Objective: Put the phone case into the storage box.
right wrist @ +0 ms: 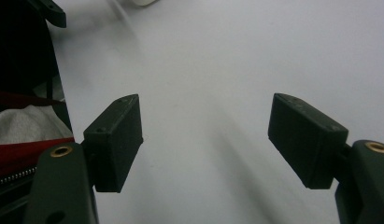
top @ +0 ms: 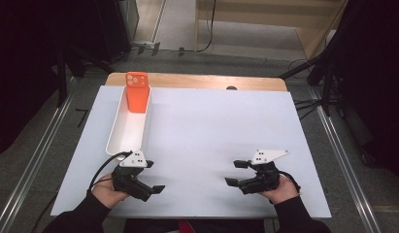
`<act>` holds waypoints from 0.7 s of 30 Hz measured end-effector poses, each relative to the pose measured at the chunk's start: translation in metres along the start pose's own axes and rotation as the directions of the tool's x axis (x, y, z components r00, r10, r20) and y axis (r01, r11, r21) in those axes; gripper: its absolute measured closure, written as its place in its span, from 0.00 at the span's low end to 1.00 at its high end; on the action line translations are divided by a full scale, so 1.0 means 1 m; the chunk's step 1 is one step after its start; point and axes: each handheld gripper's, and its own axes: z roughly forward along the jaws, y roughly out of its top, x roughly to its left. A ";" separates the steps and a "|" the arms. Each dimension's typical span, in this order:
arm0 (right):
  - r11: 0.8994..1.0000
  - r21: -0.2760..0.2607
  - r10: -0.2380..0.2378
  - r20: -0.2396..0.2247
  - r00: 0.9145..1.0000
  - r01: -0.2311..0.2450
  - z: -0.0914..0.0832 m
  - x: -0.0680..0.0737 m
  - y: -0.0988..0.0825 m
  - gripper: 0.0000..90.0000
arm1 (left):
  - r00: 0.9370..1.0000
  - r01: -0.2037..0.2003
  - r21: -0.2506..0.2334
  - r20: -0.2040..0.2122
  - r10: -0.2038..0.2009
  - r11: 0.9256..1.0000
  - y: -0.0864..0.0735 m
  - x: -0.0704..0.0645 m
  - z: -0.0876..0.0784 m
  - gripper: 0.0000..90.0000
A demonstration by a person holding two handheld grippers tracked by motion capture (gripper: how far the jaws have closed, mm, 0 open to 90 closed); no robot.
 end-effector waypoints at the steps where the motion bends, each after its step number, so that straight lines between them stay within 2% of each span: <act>1: 1.000 0.000 0.000 0.000 1.000 0.000 0.000 0.000 0.000 0.28 | 1.000 -0.001 0.000 0.000 0.001 1.000 0.000 0.000 0.000 0.09; 21: 1.000 0.001 0.003 -0.001 1.000 -0.003 0.000 0.000 0.000 0.28 | 1.000 0.005 -0.011 -0.001 -0.005 1.000 0.000 0.000 -0.002 0.09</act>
